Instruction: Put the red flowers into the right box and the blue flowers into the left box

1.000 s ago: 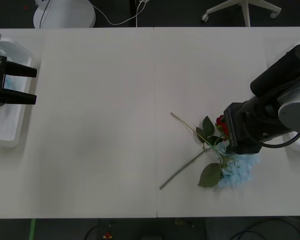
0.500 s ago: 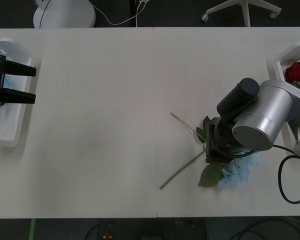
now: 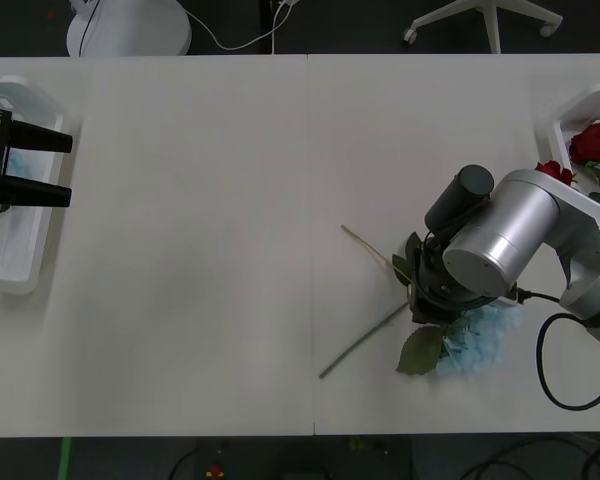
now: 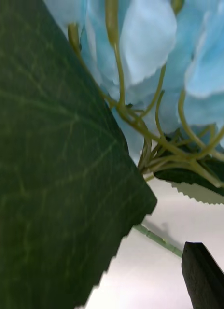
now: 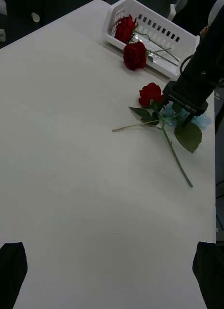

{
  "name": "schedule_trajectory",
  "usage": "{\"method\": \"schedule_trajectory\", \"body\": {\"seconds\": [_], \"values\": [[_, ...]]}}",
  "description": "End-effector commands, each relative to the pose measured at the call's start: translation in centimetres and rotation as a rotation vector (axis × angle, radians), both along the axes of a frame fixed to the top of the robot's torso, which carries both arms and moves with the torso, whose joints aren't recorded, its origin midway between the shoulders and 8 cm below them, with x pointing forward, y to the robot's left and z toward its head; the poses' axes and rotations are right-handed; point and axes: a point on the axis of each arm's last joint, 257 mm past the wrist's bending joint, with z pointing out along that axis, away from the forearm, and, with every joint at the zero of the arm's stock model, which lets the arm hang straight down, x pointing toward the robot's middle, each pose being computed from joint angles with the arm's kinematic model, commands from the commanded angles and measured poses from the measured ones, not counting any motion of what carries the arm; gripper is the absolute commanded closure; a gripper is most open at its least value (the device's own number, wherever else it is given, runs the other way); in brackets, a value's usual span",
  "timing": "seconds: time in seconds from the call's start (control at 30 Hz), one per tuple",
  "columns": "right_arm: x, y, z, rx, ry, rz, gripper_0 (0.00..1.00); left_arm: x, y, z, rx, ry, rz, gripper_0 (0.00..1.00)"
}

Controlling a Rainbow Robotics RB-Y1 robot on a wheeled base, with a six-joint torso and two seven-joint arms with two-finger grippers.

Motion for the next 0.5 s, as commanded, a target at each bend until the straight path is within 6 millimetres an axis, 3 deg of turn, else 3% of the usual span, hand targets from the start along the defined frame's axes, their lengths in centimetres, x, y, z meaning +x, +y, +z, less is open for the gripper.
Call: {"method": "schedule_trajectory", "body": {"seconds": [0.03, 0.5], "values": [[1.0, 1.5, 0.7, -0.007, -0.028, 0.067, 0.19, -0.3, 1.5, 0.3, 0.031, 0.001, 0.021, 0.0], [1.3, 1.8, -1.3, -0.02, -0.035, 0.095, 0.19, -0.3, 1.5, 0.3, 0.031, 0.001, 0.021, 0.0]]}}
